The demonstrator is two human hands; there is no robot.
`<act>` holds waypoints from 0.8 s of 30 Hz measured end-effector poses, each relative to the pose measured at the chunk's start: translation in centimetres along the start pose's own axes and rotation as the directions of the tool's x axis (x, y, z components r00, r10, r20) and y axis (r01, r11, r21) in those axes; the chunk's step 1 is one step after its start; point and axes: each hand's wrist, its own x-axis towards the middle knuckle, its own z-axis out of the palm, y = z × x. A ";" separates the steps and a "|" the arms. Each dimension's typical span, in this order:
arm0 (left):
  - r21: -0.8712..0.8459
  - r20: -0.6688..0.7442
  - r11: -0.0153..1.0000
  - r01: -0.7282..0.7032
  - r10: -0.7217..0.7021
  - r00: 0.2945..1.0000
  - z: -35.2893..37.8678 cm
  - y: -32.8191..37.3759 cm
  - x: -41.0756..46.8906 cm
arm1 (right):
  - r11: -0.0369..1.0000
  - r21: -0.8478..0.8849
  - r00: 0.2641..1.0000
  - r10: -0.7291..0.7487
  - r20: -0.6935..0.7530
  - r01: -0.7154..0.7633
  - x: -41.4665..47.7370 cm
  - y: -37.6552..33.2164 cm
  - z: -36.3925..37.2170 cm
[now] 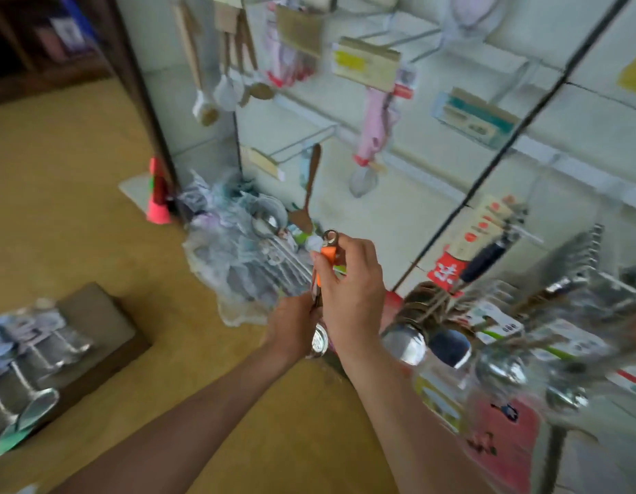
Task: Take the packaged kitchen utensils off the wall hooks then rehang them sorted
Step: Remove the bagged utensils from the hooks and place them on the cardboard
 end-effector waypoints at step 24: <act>-0.147 -0.195 0.900 0.411 -0.433 0.880 -26.7 -26.7 -3.6 | 0.934 0.266 0.912 -0.310 0.268 0.239 -4.4 -26.4 29.3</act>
